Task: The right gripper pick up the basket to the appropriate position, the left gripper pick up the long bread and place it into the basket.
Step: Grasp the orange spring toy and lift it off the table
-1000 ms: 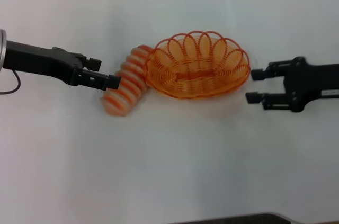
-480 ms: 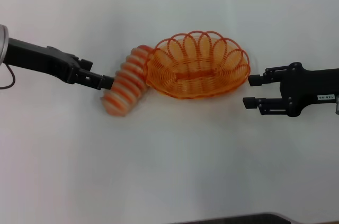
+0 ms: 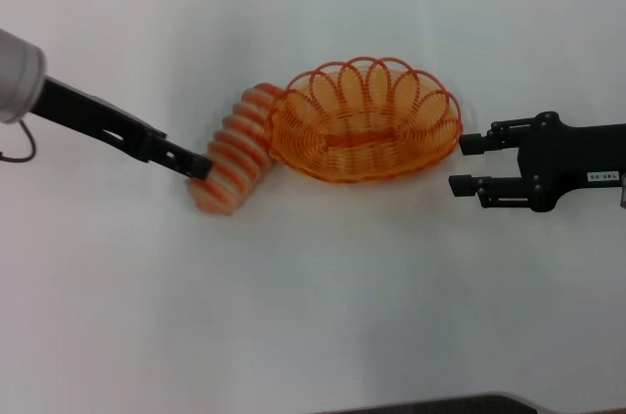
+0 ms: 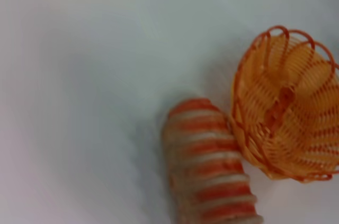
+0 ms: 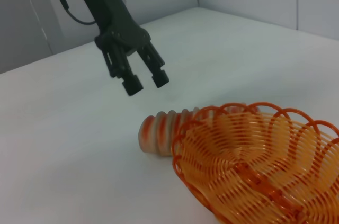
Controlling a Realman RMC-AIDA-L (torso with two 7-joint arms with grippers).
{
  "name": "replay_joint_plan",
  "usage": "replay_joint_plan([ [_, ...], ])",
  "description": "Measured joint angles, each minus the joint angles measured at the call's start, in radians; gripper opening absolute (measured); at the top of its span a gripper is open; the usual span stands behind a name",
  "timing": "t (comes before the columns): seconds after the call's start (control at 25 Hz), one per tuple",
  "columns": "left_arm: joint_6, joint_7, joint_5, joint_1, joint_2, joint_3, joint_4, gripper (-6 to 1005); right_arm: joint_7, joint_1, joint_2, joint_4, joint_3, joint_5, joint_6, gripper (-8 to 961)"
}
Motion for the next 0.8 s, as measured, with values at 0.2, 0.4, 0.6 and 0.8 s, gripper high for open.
replay_joint_plan([
  [0.2, 0.005, -0.002, 0.006, 0.010, -0.039, 0.040, 0.066, 833, 0.002, 0.002, -0.001, -0.006, 0.008, 0.004, -0.001, 631],
  [0.4, -0.018, -0.003, 0.041, 0.016, -0.073, 0.052, 0.096, 832, 0.003, 0.003, -0.001, -0.006, 0.022, 0.005, -0.002, 634],
  [0.6, -0.065, -0.023, 0.045, 0.028, -0.077, 0.098, 0.094, 831, 0.003, 0.004, -0.004, -0.007, 0.035, 0.016, -0.003, 637],
  [0.8, -0.091, -0.034, 0.045, 0.034, -0.078, 0.119, 0.091, 829, 0.005, 0.004, -0.006, -0.007, 0.043, 0.026, -0.002, 640],
])
